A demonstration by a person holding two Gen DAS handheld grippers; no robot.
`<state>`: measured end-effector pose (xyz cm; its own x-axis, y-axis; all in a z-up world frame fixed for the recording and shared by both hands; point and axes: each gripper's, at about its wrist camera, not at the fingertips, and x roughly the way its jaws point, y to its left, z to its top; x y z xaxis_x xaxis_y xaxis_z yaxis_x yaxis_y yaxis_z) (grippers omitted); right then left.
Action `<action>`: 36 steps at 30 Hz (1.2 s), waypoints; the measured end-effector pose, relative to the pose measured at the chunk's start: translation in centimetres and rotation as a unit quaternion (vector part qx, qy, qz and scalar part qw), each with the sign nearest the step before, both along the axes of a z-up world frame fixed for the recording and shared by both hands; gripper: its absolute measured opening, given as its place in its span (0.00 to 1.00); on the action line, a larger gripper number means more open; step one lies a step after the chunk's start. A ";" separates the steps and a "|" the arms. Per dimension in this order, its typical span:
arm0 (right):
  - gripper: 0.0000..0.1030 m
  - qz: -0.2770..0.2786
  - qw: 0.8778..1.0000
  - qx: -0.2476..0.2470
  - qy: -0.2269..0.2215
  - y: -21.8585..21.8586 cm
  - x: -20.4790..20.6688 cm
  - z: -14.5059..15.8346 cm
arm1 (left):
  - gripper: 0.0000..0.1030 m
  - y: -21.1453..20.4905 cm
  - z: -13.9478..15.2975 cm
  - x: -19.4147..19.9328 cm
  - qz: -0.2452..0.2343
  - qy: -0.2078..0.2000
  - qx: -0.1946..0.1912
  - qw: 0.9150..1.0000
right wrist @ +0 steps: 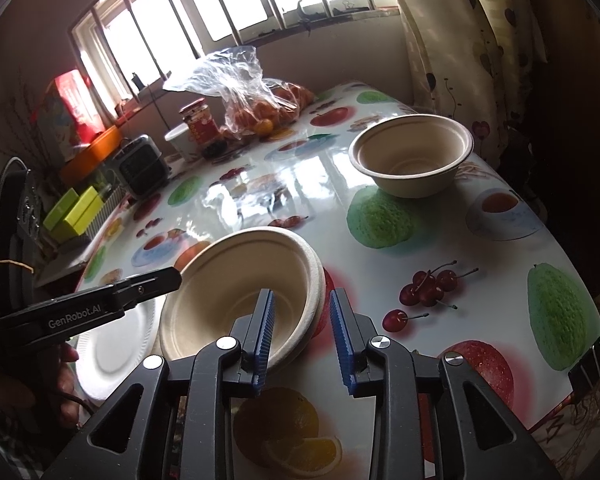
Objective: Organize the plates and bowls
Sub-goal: 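Open both tools and release the bowl onto the bowl stack, then move both tools to the rim of the remaining beige bowl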
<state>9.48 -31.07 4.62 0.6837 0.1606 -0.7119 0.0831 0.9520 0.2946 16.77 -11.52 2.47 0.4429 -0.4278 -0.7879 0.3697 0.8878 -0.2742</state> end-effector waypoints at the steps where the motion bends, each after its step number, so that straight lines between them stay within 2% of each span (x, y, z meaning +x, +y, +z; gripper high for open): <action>1: 0.28 -0.002 1.000 0.000 -0.001 -0.1 0.0 0.1 | 0.24 -0.1 0.1 0.1 -0.001 -0.002 0.002 1.000; 13: 0.33 -0.034 0.999 -0.015 -0.015 -2.3 0.8 1.3 | 0.24 -2.6 1.9 2.4 -0.030 -0.029 0.009 0.999; 36: 0.34 -0.099 0.994 -0.042 -0.013 -7.8 3.8 1.6 | 0.24 -9.9 3.4 7.8 -0.095 -0.050 0.026 0.994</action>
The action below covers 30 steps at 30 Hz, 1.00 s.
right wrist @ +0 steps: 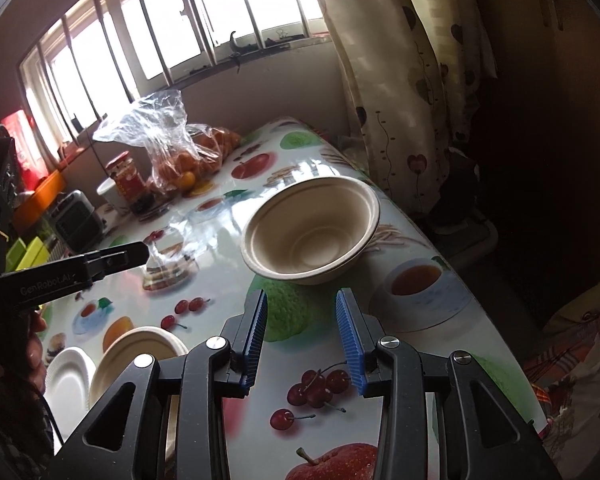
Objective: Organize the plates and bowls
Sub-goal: 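Move both tools to the rim of the remaining beige bowl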
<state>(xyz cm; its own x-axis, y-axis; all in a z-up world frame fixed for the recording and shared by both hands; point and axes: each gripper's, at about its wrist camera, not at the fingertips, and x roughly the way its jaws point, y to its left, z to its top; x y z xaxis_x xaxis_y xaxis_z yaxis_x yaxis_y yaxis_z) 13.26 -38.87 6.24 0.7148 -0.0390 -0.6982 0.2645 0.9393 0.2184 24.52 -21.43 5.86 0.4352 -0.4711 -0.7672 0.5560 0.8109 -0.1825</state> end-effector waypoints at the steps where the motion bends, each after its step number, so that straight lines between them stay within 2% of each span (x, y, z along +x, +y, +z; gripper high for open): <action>1: 0.34 -0.003 1.000 -0.001 0.000 -0.3 0.2 -0.1 | 0.24 -0.2 0.1 0.3 -0.001 -0.003 0.002 1.000; 10: 0.34 -0.024 1.000 -0.006 0.004 -2.0 1.9 -0.3 | 0.24 -1.5 0.9 3.0 -0.018 -0.020 0.011 1.000; 19: 0.34 -0.039 0.999 -0.006 0.010 -3.4 3.0 -0.7 | 0.24 -4.2 1.1 4.8 -0.044 -0.020 0.017 0.999; 30: 0.34 -0.055 0.998 0.000 0.021 -4.8 3.7 -1.6 | 0.24 -6.9 -0.7 6.3 -0.060 0.007 0.025 0.998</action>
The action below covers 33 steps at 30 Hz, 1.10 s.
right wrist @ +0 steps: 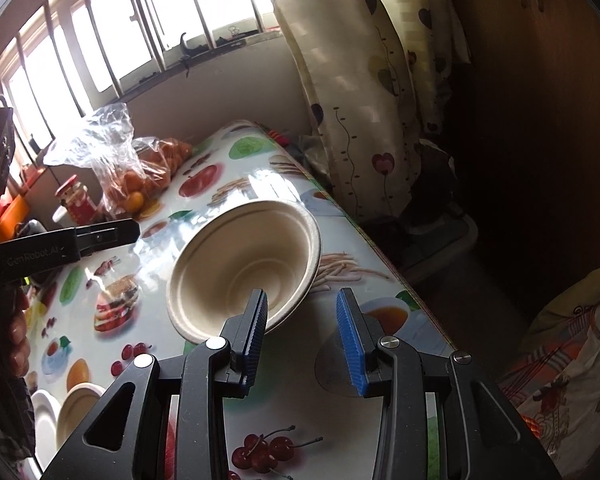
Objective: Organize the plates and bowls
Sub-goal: 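Move both tools to the rim of the remaining beige bowl, then close both tools on the rim of the beige bowl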
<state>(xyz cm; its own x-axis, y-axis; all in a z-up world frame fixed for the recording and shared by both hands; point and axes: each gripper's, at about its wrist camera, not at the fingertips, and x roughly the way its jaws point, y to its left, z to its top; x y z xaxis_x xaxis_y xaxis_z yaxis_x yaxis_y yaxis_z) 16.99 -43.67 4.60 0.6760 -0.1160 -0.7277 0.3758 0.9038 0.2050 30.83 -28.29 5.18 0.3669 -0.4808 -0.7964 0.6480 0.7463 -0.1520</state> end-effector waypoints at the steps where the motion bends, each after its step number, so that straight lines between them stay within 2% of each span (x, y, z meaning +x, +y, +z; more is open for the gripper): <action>1: 0.34 -0.001 1.000 0.001 0.000 -0.1 0.1 -0.1 | 0.24 -0.1 -0.2 0.1 0.000 0.002 0.001 1.000; 20: 0.34 0.003 1.000 0.015 0.005 -0.6 1.2 -1.0 | 0.24 -2.3 -2.6 1.3 -0.013 0.051 0.001 0.999; 30: 0.32 0.004 1.000 0.017 0.007 -0.7 1.6 -1.3 | 0.24 -2.7 -3.5 1.5 -0.012 0.061 0.006 0.998; 33: 0.31 0.005 1.000 0.018 0.008 -0.7 1.7 -1.4 | 0.17 -2.7 -3.6 1.6 -0.008 0.064 0.004 0.998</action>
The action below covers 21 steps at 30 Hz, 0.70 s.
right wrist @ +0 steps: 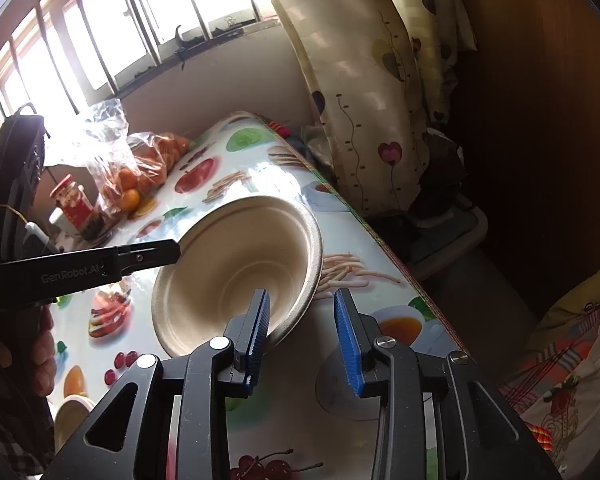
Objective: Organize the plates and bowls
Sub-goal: 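Close both tools on the rim of the beige bowl, then lift the beige bowl with both tools and carry it over the bowl stack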
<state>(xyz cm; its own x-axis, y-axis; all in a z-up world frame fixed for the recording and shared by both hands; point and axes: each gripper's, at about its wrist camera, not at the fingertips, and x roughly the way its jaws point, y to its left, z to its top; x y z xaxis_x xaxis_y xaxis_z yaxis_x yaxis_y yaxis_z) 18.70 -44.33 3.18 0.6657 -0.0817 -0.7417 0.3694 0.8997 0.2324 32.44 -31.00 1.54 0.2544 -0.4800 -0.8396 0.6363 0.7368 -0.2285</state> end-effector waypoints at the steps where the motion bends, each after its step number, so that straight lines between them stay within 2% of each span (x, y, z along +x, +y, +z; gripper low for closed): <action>1: 0.30 0.000 1.000 0.000 0.000 0.0 0.0 0.0 | 0.16 0.0 0.0 0.0 0.001 0.002 -0.001 1.000; 11: 0.26 0.004 1.000 -0.002 0.000 0.1 0.1 -0.1 | 0.09 0.1 -0.1 0.1 0.005 0.002 -0.001 1.000; 21: 0.19 0.004 1.000 -0.005 0.000 0.3 0.3 0.1 | 0.09 0.0 0.1 -0.1 0.006 0.004 -0.003 1.000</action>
<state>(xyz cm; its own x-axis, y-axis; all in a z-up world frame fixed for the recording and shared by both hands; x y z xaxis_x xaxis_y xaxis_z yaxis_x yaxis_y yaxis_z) 18.97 -44.06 3.26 0.6669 -0.0835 -0.7404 0.3620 0.9048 0.2240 32.38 -31.00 1.61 0.2539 -0.4822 -0.8385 0.6260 0.7428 -0.2375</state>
